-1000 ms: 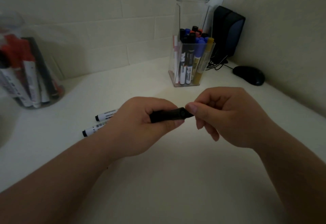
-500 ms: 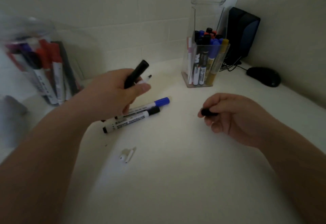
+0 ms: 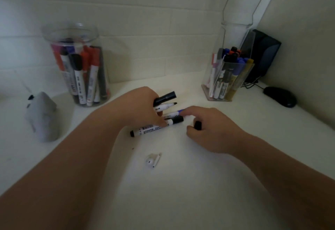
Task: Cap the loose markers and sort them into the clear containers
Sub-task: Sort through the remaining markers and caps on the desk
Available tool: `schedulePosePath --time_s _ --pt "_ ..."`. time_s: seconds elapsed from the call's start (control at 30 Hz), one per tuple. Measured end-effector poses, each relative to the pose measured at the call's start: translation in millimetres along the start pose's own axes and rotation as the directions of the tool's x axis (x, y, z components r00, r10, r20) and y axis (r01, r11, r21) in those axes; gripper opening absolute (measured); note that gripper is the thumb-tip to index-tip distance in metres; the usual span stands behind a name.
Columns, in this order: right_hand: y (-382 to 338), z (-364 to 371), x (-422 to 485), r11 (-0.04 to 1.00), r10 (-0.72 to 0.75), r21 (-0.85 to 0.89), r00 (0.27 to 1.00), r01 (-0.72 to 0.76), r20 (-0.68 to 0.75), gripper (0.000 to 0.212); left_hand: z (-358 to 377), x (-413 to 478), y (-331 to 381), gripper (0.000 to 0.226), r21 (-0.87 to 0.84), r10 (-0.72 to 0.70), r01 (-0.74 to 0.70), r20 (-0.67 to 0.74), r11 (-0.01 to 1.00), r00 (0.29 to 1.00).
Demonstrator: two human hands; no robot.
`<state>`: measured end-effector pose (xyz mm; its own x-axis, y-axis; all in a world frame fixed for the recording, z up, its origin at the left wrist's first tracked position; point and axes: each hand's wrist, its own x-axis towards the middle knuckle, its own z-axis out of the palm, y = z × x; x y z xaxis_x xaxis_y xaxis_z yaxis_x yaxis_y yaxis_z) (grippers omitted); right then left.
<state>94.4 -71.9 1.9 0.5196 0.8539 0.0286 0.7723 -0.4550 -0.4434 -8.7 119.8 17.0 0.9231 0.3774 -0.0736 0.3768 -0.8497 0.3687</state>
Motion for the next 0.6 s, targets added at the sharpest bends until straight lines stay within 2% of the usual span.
schedulePosePath --time_s 0.17,0.27,0.4,0.43,0.5,0.57,0.6 --pt "-7.5 10.5 23.4 0.993 0.005 -0.119 0.997 0.004 0.074 0.019 7.7 2.5 0.8 0.049 0.044 0.046 -0.049 0.068 0.998 0.997" --pt "-2.3 8.7 20.6 0.995 0.033 -0.101 0.989 -0.019 0.142 0.025 13.1 3.4 5.0 0.041 0.063 0.075 -0.081 0.087 0.995 0.993" --pt "9.0 -8.5 7.4 0.996 0.014 -0.092 0.981 0.004 0.194 0.007 16.7 1.3 11.7 0.036 0.023 0.115 -0.116 0.071 0.993 0.991" --pt "12.8 -13.5 2.8 0.999 0.028 -0.042 0.98 -0.02 0.195 0.006 15.2 -0.5 13.8 0.038 -0.015 0.137 -0.136 0.068 0.991 0.988" --pt "22.3 -21.5 -6.6 0.959 0.071 0.254 0.976 -0.124 0.205 0.008 11.0 -4.8 20.6 0.042 -0.174 0.174 -0.161 0.066 0.971 0.982" --pt "29.3 -24.0 -15.4 0.78 0.093 0.591 0.972 -0.207 0.218 0.014 9.0 -9.8 32.7 0.044 -0.332 0.178 -0.146 0.068 0.932 0.982" --pt "31.6 -22.7 -19.4 0.693 0.084 0.692 0.976 -0.202 0.201 0.017 10.3 -11.2 38.8 0.045 -0.355 0.181 -0.149 0.059 0.923 0.982"
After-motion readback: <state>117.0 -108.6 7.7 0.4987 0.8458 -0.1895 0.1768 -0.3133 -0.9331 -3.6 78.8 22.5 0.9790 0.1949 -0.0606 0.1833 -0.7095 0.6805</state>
